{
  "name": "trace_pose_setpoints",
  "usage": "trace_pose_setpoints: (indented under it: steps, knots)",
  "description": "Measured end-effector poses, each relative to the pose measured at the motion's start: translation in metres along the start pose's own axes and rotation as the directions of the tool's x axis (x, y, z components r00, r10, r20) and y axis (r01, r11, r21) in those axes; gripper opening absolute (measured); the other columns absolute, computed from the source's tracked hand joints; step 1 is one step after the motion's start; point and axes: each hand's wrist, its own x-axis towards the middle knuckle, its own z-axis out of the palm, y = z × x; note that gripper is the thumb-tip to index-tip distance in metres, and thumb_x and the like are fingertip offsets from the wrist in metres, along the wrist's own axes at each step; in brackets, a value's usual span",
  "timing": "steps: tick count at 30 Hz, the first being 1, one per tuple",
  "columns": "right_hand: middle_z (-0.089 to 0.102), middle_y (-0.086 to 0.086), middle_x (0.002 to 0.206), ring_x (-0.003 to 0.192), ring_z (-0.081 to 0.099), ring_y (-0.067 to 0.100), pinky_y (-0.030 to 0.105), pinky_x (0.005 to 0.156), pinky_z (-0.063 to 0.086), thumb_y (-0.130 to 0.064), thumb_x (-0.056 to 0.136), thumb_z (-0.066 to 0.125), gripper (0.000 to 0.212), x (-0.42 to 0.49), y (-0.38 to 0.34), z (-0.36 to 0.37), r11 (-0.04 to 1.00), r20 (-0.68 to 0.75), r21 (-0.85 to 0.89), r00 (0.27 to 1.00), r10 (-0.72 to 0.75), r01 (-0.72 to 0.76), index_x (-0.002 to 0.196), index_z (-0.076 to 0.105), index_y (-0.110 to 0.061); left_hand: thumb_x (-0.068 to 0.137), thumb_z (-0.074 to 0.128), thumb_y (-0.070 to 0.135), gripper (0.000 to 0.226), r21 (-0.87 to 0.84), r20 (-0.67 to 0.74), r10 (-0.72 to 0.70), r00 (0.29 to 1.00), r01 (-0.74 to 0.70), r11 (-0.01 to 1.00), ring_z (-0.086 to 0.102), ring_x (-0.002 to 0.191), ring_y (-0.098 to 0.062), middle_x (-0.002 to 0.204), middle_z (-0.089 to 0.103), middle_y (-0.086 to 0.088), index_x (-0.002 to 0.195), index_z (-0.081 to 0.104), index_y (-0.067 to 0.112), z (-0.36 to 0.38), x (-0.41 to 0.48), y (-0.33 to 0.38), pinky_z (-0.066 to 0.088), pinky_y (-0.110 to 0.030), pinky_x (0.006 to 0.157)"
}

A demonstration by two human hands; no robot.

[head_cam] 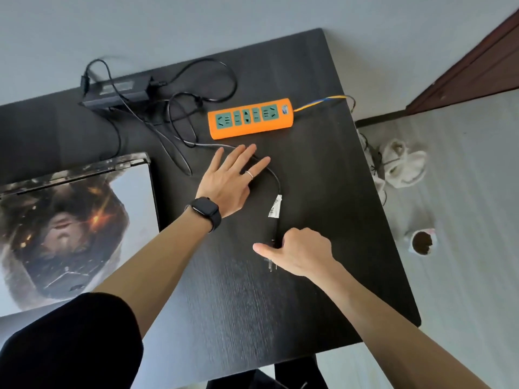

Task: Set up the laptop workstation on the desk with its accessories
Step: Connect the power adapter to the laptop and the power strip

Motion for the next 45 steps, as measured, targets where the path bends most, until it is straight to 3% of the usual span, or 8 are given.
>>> trace_pose_setpoints:
  steps: [3, 5, 11, 15, 22, 27, 32, 45]
  knots:
    - [0.062, -0.003, 0.067, 0.072, 0.064, 0.025, 0.03, 0.065, 0.047, -0.063, 0.08, 0.055, 0.049, 0.001, -0.005, -0.001, 1.0, 0.023, 0.028, 1.0, -0.006, 0.005, 0.068, 0.06, -0.016, 0.098, 0.049, 0.03, 0.033, -0.014, -0.119, 0.057, 0.991, -0.059, 0.998, 0.058, 0.112, -0.029, 0.116, 0.061, -0.007, 0.126, 0.063, 0.02, -0.002, 0.006, -0.014, 0.04, -0.049, 0.105]
    - [0.062, -0.001, 0.067, 0.07, 0.063, 0.025, 0.03, 0.064, 0.048, -0.051, 0.083, 0.056, 0.038, 0.004, -0.004, -0.005, 1.0, 0.007, 0.024, 1.0, 0.014, -0.014, 0.07, 0.059, -0.015, 0.102, 0.04, 0.038, 0.035, -0.061, -0.122, 0.046, 0.991, -0.054, 0.997, 0.059, 0.089, -0.028, 0.097, 0.059, -0.005, 0.106, 0.069, 0.018, -0.011, 0.007, -0.031, 0.046, -0.043, 0.09]
    - [0.071, 0.002, 0.076, 0.075, 0.07, 0.026, 0.043, 0.076, 0.059, -0.04, 0.098, 0.049, 0.029, 0.031, -0.024, -0.05, 0.982, -0.373, 0.187, 0.923, 0.096, -0.027, 0.088, 0.062, -0.016, 0.098, 0.053, 0.035, 0.028, -0.211, -0.273, -0.068, 0.96, 0.009, 0.977, 0.06, 0.072, -0.034, 0.097, 0.06, -0.011, 0.11, 0.069, 0.015, -0.053, 0.005, -0.098, 0.05, -0.042, 0.071]
    - [0.072, -0.006, 0.062, 0.064, 0.071, 0.01, 0.037, 0.083, 0.059, -0.039, 0.099, 0.055, 0.035, 0.061, -0.055, -0.108, 0.888, -0.301, 0.455, 0.951, 0.076, 0.073, 0.078, 0.07, -0.016, 0.102, 0.044, 0.043, 0.036, -0.372, -0.141, -0.277, 0.95, 0.209, 0.904, 0.06, 0.083, -0.042, 0.113, 0.057, -0.01, 0.124, 0.064, 0.023, -0.078, 0.017, -0.136, 0.046, -0.043, 0.076]
    - [0.069, 0.006, 0.083, 0.08, 0.066, 0.025, 0.034, 0.068, 0.048, -0.045, 0.106, 0.04, 0.05, 0.094, -0.096, -0.152, 0.979, -0.293, -0.183, 0.946, -0.138, 0.087, 0.093, 0.069, -0.007, 0.103, 0.039, 0.046, 0.038, -0.394, -0.148, -0.353, 0.924, 0.272, 0.878, 0.056, 0.096, -0.043, 0.122, 0.054, -0.005, 0.13, 0.059, 0.03, -0.092, 0.037, -0.182, 0.044, -0.042, 0.085]
    - [0.074, 0.003, 0.072, 0.066, 0.074, 0.015, 0.022, 0.063, 0.059, -0.038, 0.106, 0.045, 0.038, 0.102, -0.111, -0.163, 0.923, -0.344, 0.357, 0.939, -0.014, 0.144, 0.098, 0.066, -0.008, 0.104, 0.039, 0.04, 0.038, -0.551, -0.164, -0.351, 0.922, 0.209, 0.808, 0.06, 0.105, -0.034, 0.118, 0.06, -0.003, 0.137, 0.054, 0.03, -0.082, 0.037, -0.182, 0.044, -0.039, 0.088]
    - [0.078, 0.002, 0.077, 0.073, 0.076, 0.01, 0.023, 0.067, 0.062, -0.035, 0.105, 0.049, 0.031, 0.116, -0.124, -0.158, 0.844, -0.336, 0.508, 0.942, 0.009, 0.174, 0.105, 0.062, -0.007, 0.106, 0.034, 0.037, 0.042, -0.583, -0.145, -0.311, 0.939, 0.172, 0.794, 0.061, 0.101, -0.029, 0.107, 0.061, -0.001, 0.147, 0.041, 0.038, -0.073, 0.038, -0.194, 0.042, -0.037, 0.084]
    - [0.074, -0.004, 0.077, 0.076, 0.072, 0.009, 0.034, 0.087, 0.058, -0.039, 0.105, 0.046, 0.038, 0.148, -0.147, -0.151, 0.92, -0.433, 0.386, 0.894, 0.116, 0.067, 0.103, 0.066, -0.007, 0.106, 0.025, 0.04, 0.044, -0.528, -0.097, -0.256, 0.962, 0.169, 0.832, 0.061, 0.106, -0.025, 0.109, 0.068, 0.004, 0.151, 0.027, 0.044, -0.063, 0.035, -0.207, 0.038, -0.037, 0.086]
